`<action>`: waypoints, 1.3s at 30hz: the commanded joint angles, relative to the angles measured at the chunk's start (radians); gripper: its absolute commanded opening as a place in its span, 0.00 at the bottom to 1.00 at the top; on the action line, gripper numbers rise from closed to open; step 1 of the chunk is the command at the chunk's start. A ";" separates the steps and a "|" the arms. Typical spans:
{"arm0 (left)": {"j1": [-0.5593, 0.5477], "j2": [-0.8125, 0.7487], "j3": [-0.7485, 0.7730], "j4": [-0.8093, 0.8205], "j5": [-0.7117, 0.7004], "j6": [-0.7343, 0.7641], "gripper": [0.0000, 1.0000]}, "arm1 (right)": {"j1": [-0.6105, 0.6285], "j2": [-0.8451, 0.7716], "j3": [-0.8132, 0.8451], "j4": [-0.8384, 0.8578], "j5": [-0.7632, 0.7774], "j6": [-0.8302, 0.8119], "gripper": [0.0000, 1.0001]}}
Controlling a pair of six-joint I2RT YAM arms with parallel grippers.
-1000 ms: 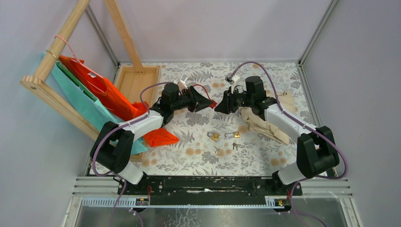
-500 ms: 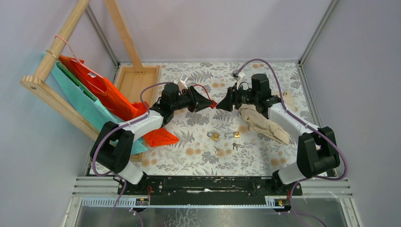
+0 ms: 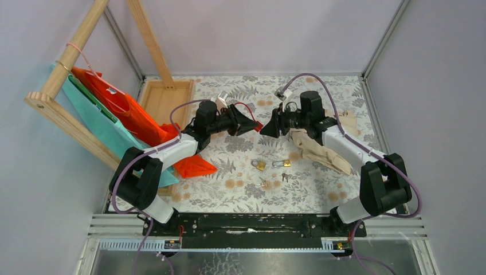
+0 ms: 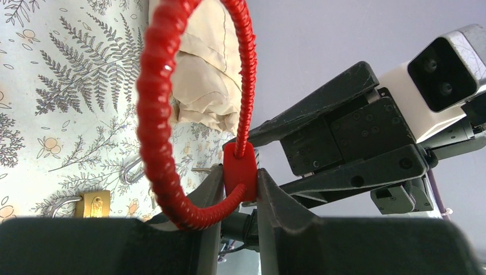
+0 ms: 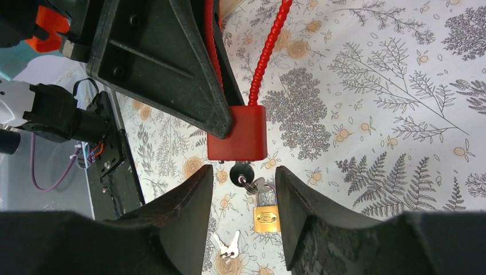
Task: Lock with the key
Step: Lock the lock.
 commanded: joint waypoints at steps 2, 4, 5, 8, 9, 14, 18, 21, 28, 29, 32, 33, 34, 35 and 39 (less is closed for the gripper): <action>-0.003 -0.010 0.007 0.050 0.014 -0.009 0.00 | 0.020 -0.019 0.028 -0.023 0.016 -0.055 0.49; -0.003 -0.010 0.005 0.050 0.013 -0.008 0.00 | 0.025 -0.018 0.028 -0.030 0.022 -0.066 0.47; -0.002 -0.010 0.005 0.049 0.015 -0.008 0.00 | 0.027 -0.018 0.027 -0.032 0.024 -0.069 0.46; -0.003 -0.010 0.005 0.050 0.015 -0.008 0.00 | 0.033 -0.018 0.032 -0.033 0.032 -0.071 0.45; -0.003 -0.010 0.005 0.051 0.014 -0.008 0.00 | 0.036 -0.017 0.035 -0.035 0.035 -0.071 0.45; -0.003 -0.010 0.003 0.050 0.012 -0.008 0.00 | 0.043 -0.007 0.051 -0.044 0.047 -0.074 0.45; -0.003 -0.010 0.004 0.051 0.013 -0.007 0.00 | 0.048 0.001 0.057 -0.048 0.052 -0.072 0.44; -0.004 -0.010 0.004 0.052 0.012 -0.007 0.00 | 0.052 0.004 0.062 -0.051 0.056 -0.072 0.41; -0.003 -0.010 0.002 0.053 0.012 -0.006 0.00 | 0.053 0.013 0.066 -0.049 0.054 -0.065 0.32; -0.003 -0.009 0.002 0.054 0.013 -0.007 0.00 | 0.054 0.014 0.066 -0.049 0.056 -0.066 0.30; -0.003 -0.010 0.002 0.055 0.013 -0.006 0.00 | 0.053 0.012 0.062 -0.049 0.063 -0.066 0.25; -0.003 -0.010 0.002 0.055 0.012 -0.005 0.00 | 0.053 0.012 0.061 -0.049 0.066 -0.066 0.24; -0.003 -0.011 0.002 0.054 0.013 -0.006 0.00 | 0.054 0.011 0.060 -0.049 0.068 -0.067 0.22; -0.003 -0.011 0.002 0.054 0.012 -0.004 0.00 | 0.053 0.011 0.059 -0.050 0.071 -0.067 0.21; -0.004 -0.012 0.001 0.055 0.013 -0.002 0.00 | 0.053 0.011 0.060 -0.051 0.073 -0.064 0.13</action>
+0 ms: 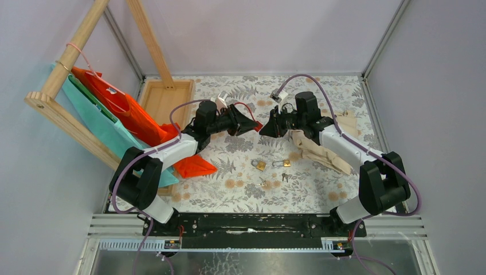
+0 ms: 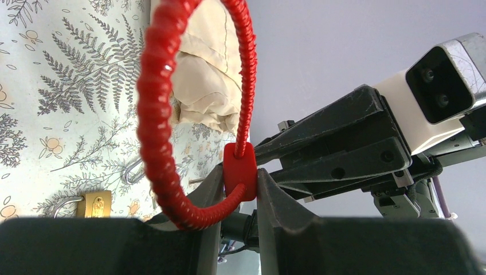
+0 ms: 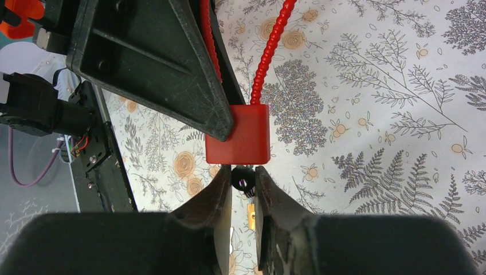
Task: Lock with the key
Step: Lock the lock.
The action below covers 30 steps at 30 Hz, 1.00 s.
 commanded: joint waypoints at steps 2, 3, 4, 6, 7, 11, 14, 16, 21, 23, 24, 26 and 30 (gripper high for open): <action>-0.003 -0.013 0.001 0.056 0.012 0.001 0.00 | 0.011 -0.001 0.039 0.012 0.007 -0.004 0.11; -0.003 -0.013 0.000 0.057 0.013 0.002 0.00 | 0.012 0.000 0.039 0.013 0.004 -0.002 0.10; -0.003 -0.015 -0.001 0.059 0.012 0.003 0.00 | 0.011 0.001 0.041 0.011 0.000 0.000 0.08; -0.003 -0.016 -0.002 0.061 0.013 0.008 0.00 | 0.010 0.004 0.043 0.012 -0.010 0.002 0.06; -0.003 -0.017 -0.004 0.064 0.014 0.010 0.00 | 0.010 0.004 0.044 0.014 -0.015 0.005 0.05; -0.002 -0.020 -0.011 0.084 0.017 0.018 0.00 | 0.002 0.008 0.043 0.026 -0.040 0.025 0.00; -0.004 -0.025 -0.017 0.097 0.017 0.028 0.00 | -0.010 0.014 0.041 0.045 -0.073 0.057 0.00; -0.004 -0.026 -0.023 0.108 0.018 0.031 0.00 | -0.019 0.018 0.040 0.058 -0.090 0.079 0.00; -0.003 -0.026 -0.028 0.131 0.021 0.036 0.00 | -0.030 0.020 0.034 0.085 -0.131 0.106 0.00; -0.003 -0.027 -0.030 0.135 0.023 0.036 0.00 | -0.034 0.023 0.031 0.093 -0.142 0.115 0.00; -0.002 -0.029 -0.030 0.136 0.022 0.037 0.00 | -0.036 0.025 0.029 0.098 -0.149 0.121 0.00; -0.003 -0.029 -0.030 0.137 0.024 0.037 0.00 | -0.039 0.029 0.026 0.108 -0.162 0.132 0.00; -0.003 -0.029 -0.031 0.140 0.024 0.033 0.00 | -0.039 0.026 0.025 0.098 -0.144 0.119 0.00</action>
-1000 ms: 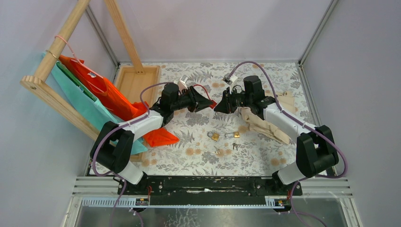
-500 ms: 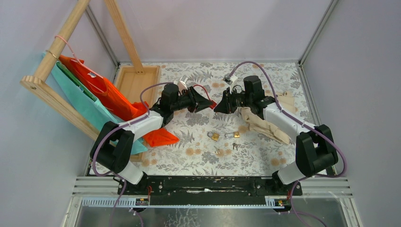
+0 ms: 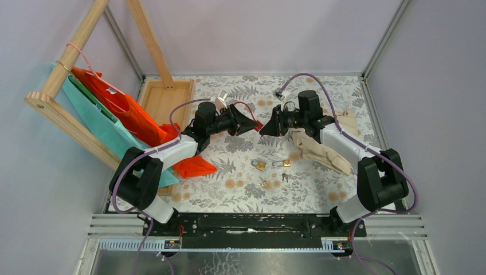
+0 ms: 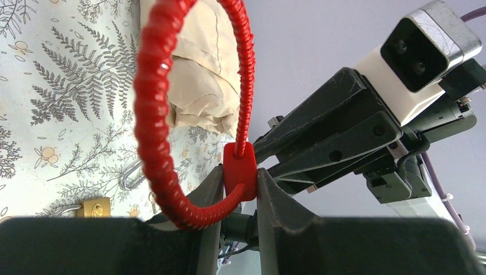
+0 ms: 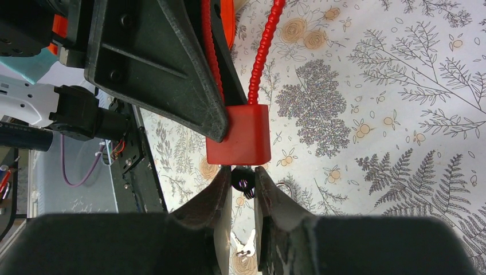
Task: Lock with the key
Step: Lock the lock, then place the lock at the center of the board.
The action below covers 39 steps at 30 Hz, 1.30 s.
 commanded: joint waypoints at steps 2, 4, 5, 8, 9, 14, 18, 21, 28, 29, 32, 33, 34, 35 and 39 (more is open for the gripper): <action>-0.003 -0.027 -0.005 0.074 0.015 0.021 0.00 | 0.000 -0.005 0.018 0.055 -0.027 0.005 0.00; -0.004 -0.027 0.000 0.073 0.015 0.033 0.00 | -0.001 -0.009 0.008 0.057 -0.028 0.005 0.00; -0.003 -0.026 0.004 0.068 0.013 0.044 0.00 | -0.002 -0.010 0.001 0.058 -0.030 0.004 0.00; 0.003 -0.026 0.017 0.058 0.012 0.063 0.00 | 0.000 -0.016 -0.018 0.065 -0.025 0.005 0.00; 0.007 -0.027 0.020 0.058 0.013 0.063 0.00 | -0.001 -0.019 -0.025 0.067 -0.022 0.005 0.00; 0.041 -0.032 0.028 0.033 0.005 0.065 0.00 | -0.001 -0.030 -0.066 0.089 -0.002 0.011 0.00; 0.058 -0.030 0.029 0.020 -0.008 0.064 0.00 | 0.000 -0.039 -0.109 0.124 0.009 0.032 0.00; 0.068 -0.028 0.038 0.015 -0.012 0.065 0.00 | -0.001 -0.046 -0.134 0.142 0.014 0.038 0.00; 0.072 -0.030 0.078 -0.076 -0.009 0.171 0.00 | 0.000 -0.073 -0.110 0.092 0.026 -0.037 0.00; 0.072 -0.029 0.094 -0.126 -0.009 0.219 0.00 | 0.001 -0.083 -0.096 0.069 0.028 -0.063 0.00; 0.072 -0.022 0.123 -0.255 0.005 0.352 0.00 | 0.001 -0.118 -0.061 -0.011 0.030 -0.154 0.00; 0.072 -0.018 0.129 -0.307 0.012 0.406 0.00 | 0.001 -0.131 -0.051 -0.042 0.037 -0.186 0.00; 0.072 -0.015 0.132 -0.347 0.022 0.463 0.00 | 0.000 -0.145 -0.047 -0.072 0.046 -0.213 0.00; 0.072 -0.013 0.129 -0.393 0.040 0.513 0.00 | 0.000 -0.160 -0.045 -0.088 0.054 -0.239 0.01; 0.073 0.013 0.085 -0.547 0.155 0.693 0.00 | 0.001 -0.197 -0.037 -0.175 0.077 -0.328 0.05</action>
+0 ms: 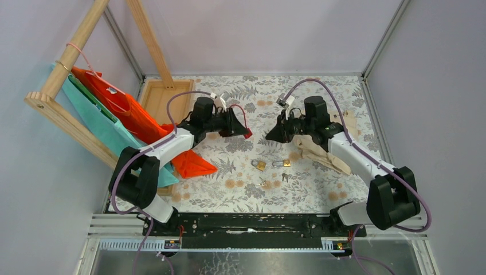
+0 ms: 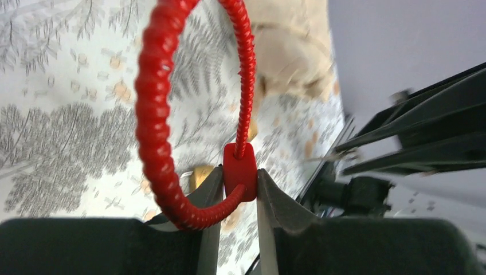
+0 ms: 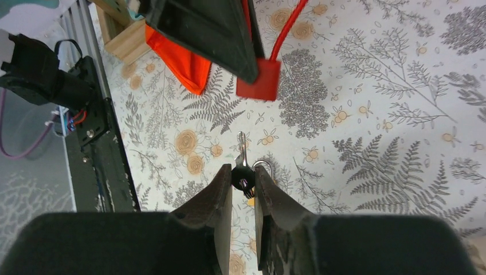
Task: Lock with the key
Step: Place the lock at the center of the board.
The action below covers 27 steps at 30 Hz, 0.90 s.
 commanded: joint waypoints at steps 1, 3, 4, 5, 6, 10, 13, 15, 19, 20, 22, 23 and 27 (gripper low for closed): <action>0.003 0.017 -0.029 -0.226 0.129 0.279 0.00 | 0.001 -0.062 0.047 -0.114 0.030 -0.156 0.06; 0.004 0.015 -0.062 -0.271 0.122 0.345 0.00 | 0.000 -0.075 0.044 -0.128 0.039 -0.180 0.06; 0.003 0.021 -0.067 -0.292 0.119 0.369 0.01 | 0.000 -0.081 0.044 -0.137 0.041 -0.195 0.06; 0.005 0.032 -0.065 -0.317 0.119 0.395 0.02 | 0.001 -0.083 0.043 -0.143 0.044 -0.207 0.05; 0.005 0.043 -0.066 -0.332 0.129 0.413 0.03 | 0.001 -0.084 0.039 -0.149 0.046 -0.219 0.05; 0.013 0.124 -0.072 -0.334 0.219 0.444 0.09 | 0.003 -0.071 0.021 -0.160 0.030 -0.241 0.05; 0.034 0.186 -0.067 -0.335 0.258 0.434 0.10 | 0.014 -0.065 0.008 -0.164 0.027 -0.246 0.04; 0.050 0.208 -0.060 -0.338 0.252 0.431 0.10 | 0.019 -0.061 0.000 -0.168 0.023 -0.251 0.04; 0.070 0.239 -0.066 -0.346 0.237 0.437 0.12 | 0.023 -0.060 -0.022 -0.161 0.009 -0.250 0.04; 0.074 0.241 -0.070 -0.347 0.235 0.443 0.14 | 0.024 -0.059 -0.027 -0.159 0.008 -0.251 0.05; 0.080 0.246 -0.067 -0.357 0.229 0.453 0.20 | 0.028 -0.057 -0.034 -0.156 0.004 -0.253 0.04; 0.081 0.248 -0.063 -0.367 0.228 0.462 0.24 | 0.031 -0.054 -0.035 -0.155 0.003 -0.254 0.05; 0.097 0.250 -0.043 -0.413 0.202 0.495 0.44 | 0.048 -0.027 -0.026 -0.155 0.000 -0.251 0.07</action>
